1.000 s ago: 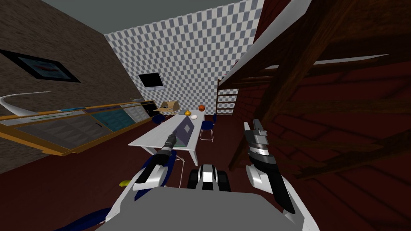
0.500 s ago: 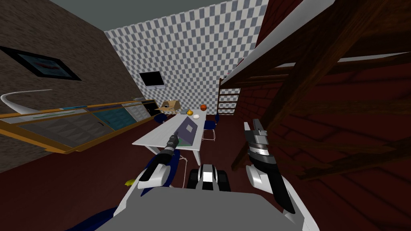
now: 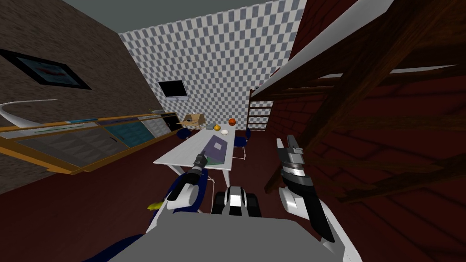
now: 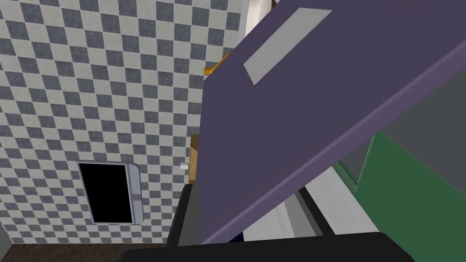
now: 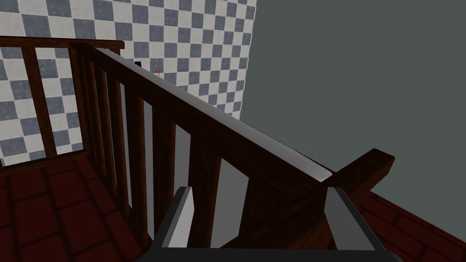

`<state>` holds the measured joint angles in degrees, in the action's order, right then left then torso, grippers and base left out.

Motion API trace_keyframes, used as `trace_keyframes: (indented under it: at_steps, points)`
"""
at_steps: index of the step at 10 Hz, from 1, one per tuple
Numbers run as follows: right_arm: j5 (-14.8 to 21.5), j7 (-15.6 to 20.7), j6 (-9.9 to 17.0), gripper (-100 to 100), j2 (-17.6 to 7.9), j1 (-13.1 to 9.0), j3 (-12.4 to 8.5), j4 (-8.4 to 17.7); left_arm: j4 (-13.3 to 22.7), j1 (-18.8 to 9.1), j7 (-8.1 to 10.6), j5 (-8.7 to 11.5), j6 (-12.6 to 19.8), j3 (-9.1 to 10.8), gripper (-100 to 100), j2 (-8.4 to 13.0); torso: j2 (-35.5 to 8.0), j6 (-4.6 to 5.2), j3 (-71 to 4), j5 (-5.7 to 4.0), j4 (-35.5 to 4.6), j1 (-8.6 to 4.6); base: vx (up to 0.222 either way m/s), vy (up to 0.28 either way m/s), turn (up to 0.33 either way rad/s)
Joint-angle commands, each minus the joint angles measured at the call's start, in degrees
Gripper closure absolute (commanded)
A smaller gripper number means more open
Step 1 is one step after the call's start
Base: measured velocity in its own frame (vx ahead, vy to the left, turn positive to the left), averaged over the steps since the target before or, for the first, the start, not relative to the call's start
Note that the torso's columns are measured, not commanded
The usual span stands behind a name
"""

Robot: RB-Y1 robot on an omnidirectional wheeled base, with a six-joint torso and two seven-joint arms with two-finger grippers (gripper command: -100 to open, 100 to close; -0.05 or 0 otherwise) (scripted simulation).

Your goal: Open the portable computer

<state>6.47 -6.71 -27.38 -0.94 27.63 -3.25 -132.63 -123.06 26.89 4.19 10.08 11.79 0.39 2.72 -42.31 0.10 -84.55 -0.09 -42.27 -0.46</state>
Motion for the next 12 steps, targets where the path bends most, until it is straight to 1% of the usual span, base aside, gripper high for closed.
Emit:
trace_keyframes:
  at_steps: [1,4,5,10,11,12]
  points:
    - [0.0,0.0,0.0,0,0.0,0.0,0.0,0.0,0.91,-0.12,1.06,0.82,-0.09,-0.65,100,-0.94,0.05,-0.07,-0.04,-0.02,-0.03,0.12,0.0,0.0,0.0]
    - [0.0,0.0,0.0,0,0.0,0.01,0.0,0.0,0.91,-0.12,1.06,0.82,-0.09,-0.65,100,-0.94,-0.03,-0.14,0.01,0.08,-0.08,0.51,0.0,0.0,0.001]
    - [0.0,0.0,0.0,0,0.0,0.0,0.0,0.0,-0.79,1.04,1.03,1.02,0.74,-0.64,-100,-0.93,-0.08,-0.11,0.04,0.08,-0.09,0.5,0.007,0.002,-0.028]
    - [0.0,0.0,0.0,0,0.0,0.01,0.0,0.0,-9.31,6.39,0.97,2.06,4.68,-0.48,-100,-1.03,-0.07,-0.1,0.03,0.04,-0.08,0.39,0.043,-0.001,-0.021]
    - [0.0,0.0,0.0,0,0.0,0.01,0.0,0.0,-9.68,6.39,0.97,2.06,4.68,-0.48,-100,-1.03,-0.07,-0.11,0.03,0.05,-0.09,0.45,0.032,0.004,-0.006]
    - [0.0,0.0,0.0,0,0.0,0.01,0.0,0.0,-11.46,7.46,0.95,2.27,5.47,-0.45,-100,-1.05,-0.08,-0.11,0.04,0.06,-0.08,0.45,0.025,-0.001,-0.011]
